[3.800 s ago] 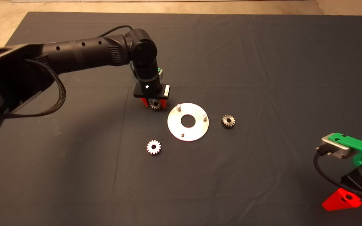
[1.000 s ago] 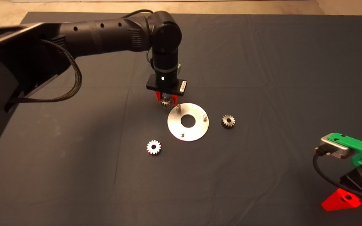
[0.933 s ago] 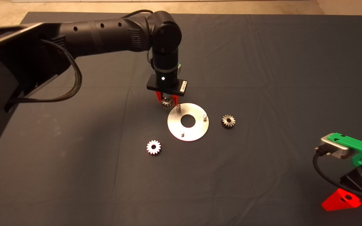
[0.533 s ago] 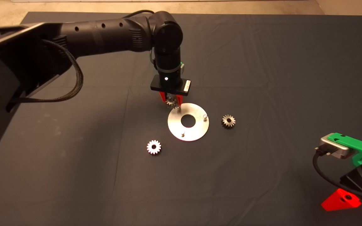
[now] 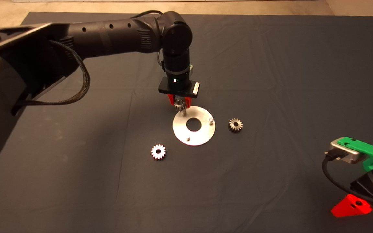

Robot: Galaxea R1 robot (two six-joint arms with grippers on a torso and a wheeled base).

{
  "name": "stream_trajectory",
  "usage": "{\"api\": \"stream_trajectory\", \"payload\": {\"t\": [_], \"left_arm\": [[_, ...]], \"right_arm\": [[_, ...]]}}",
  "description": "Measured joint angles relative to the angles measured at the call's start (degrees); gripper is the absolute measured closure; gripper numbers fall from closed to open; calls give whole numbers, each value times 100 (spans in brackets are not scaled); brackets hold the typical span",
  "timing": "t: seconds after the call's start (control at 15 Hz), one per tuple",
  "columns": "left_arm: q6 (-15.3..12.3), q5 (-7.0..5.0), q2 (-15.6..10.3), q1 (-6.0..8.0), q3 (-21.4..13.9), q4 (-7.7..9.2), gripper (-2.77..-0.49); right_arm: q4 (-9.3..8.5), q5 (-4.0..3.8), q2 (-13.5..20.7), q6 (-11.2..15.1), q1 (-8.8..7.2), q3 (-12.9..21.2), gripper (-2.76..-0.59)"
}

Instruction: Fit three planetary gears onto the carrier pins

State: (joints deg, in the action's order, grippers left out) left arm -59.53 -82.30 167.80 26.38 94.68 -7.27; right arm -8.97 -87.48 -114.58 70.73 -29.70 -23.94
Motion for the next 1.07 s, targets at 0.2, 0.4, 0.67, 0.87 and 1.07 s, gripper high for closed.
{"api": "stream_trajectory", "payload": {"t": [0.2, 0.4, 0.67, 0.87, 1.07], "left_arm": [[0, 13, 2, -1, 38, 5, -102], [0, 35, 13, -1, 88, 66, -102], [0, 66, 66, -1, 90, 135, -102], [0, 71, 66, -1, 93, 182, -102], [0, 77, 66, -3, 93, 190, -102]], "right_arm": [[0, 2, 0, 0, -1, 0, -275], [-1, 0, 0, 0, -1, 0, -275], [0, 2, 0, 0, -1, 0, -275], [0, 2, 0, 0, -1, 0, -275], [0, 2, 0, 2, -1, 0, -275]]}}
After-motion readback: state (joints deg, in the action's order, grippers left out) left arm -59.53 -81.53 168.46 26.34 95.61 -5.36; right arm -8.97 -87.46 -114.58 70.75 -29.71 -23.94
